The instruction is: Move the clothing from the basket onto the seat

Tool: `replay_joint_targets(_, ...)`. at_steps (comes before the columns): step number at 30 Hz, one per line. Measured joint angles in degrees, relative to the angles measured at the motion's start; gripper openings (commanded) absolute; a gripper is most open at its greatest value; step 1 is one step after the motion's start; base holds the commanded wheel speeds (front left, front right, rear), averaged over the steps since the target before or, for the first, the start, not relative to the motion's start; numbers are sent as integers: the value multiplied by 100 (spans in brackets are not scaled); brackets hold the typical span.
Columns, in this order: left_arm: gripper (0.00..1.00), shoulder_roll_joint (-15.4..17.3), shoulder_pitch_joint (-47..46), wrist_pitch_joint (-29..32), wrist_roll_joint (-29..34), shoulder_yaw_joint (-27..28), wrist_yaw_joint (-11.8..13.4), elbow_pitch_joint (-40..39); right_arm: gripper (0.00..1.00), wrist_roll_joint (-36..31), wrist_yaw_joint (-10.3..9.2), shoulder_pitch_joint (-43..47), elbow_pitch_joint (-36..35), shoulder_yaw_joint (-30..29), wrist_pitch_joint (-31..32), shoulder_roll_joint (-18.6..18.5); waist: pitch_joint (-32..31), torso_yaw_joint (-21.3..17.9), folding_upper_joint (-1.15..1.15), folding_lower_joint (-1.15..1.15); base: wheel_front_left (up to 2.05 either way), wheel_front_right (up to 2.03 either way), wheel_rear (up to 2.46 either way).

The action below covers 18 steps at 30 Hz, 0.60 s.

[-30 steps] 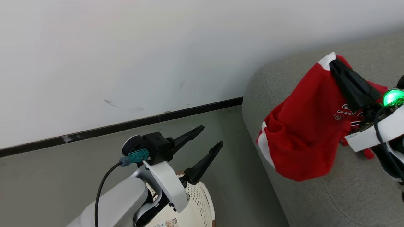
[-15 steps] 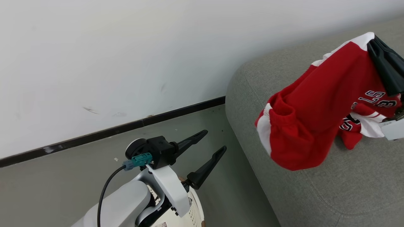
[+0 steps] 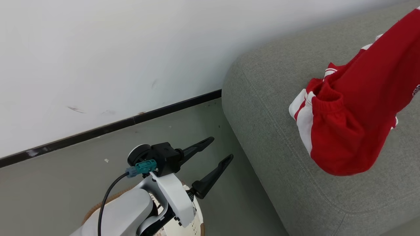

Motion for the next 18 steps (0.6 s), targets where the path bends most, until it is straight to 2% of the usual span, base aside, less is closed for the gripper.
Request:
replay_joint_targets(12, 100, 221, -2, 190, 5, 16, 16, -222, 0, 290, 0, -360, 835, -309, 0, -361, 445, -18, 0, 0, 0, 0, 0)
replay_joint_targets(18, 100, 293, -5, 255, 5, 45, 60, -368, 0, 393, 0, -673, 1511, -649, 0, -364, 695, 30, 0, 0, 0, 0, 0)
